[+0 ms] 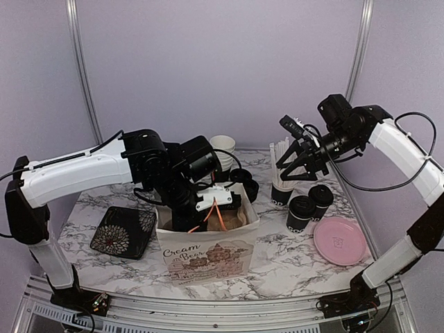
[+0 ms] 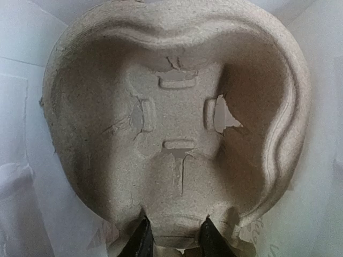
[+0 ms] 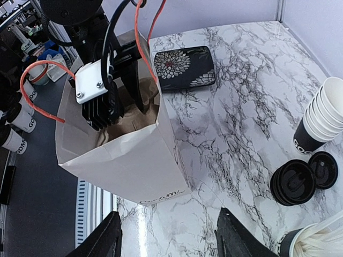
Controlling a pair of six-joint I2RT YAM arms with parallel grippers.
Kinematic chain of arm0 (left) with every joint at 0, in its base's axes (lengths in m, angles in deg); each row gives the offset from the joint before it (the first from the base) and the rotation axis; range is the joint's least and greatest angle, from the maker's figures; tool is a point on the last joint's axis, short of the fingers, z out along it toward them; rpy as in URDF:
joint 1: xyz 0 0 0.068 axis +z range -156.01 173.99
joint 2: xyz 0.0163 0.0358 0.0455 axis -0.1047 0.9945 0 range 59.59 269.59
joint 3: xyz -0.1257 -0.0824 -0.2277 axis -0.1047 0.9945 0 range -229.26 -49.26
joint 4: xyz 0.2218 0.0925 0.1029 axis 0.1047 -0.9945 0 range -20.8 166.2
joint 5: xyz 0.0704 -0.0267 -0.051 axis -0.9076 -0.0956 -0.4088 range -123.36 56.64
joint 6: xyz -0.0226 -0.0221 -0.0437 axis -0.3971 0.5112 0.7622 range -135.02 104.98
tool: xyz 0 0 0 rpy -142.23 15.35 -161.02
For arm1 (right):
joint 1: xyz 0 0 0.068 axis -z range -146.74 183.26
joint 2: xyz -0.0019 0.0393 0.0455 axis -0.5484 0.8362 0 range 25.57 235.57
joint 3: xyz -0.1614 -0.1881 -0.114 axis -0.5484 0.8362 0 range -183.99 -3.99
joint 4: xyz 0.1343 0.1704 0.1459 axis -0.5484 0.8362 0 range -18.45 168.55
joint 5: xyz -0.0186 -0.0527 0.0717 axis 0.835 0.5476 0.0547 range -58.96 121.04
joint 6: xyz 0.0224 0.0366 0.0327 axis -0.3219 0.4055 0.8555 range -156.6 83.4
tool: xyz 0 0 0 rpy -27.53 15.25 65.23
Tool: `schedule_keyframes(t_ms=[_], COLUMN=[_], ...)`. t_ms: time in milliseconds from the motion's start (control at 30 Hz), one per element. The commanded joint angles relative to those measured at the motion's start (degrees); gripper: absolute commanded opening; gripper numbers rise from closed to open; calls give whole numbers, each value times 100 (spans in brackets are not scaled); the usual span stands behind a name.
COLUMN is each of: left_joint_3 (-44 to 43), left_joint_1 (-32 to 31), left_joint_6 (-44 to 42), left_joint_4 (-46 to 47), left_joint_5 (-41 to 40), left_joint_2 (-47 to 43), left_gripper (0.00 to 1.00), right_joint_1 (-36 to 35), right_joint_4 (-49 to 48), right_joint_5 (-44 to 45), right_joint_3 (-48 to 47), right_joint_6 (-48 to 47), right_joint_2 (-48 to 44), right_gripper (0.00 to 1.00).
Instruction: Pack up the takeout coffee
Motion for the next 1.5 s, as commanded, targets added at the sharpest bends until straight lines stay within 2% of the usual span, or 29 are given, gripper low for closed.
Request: schedule_keyframes(t_ms=[0,233,700,967,1200,1467], left_joint_3=[-273,-298,-187,-859,-1665,-1911], left_joint_1=[-24,-24,-19,-32,-31,-32], left_joint_6=[171,417,459,615,509,466], left_joint_4=[-460,-493,-436,-369,-41,100], left_joint_5=[-239,-466,-382,-465,-541,-762], left_joint_2=[243,628,1108,456,42,-13], left_gripper=[31,39,38,50,60,61], right_joint_1=[28,22,24,24,15,24], right_joint_4=[-135,-227,-272,-261,-263,-220], right_joint_5=[-123,-143,-238,-242,-254,-260], right_joint_3=[125,314,424,312,199,145], right_joint_6=[-62,-89,-109,-69,-16,21], right_joint_2=[-86,-65,57,37,128,88], right_gripper=[58,58,58,59,65,66])
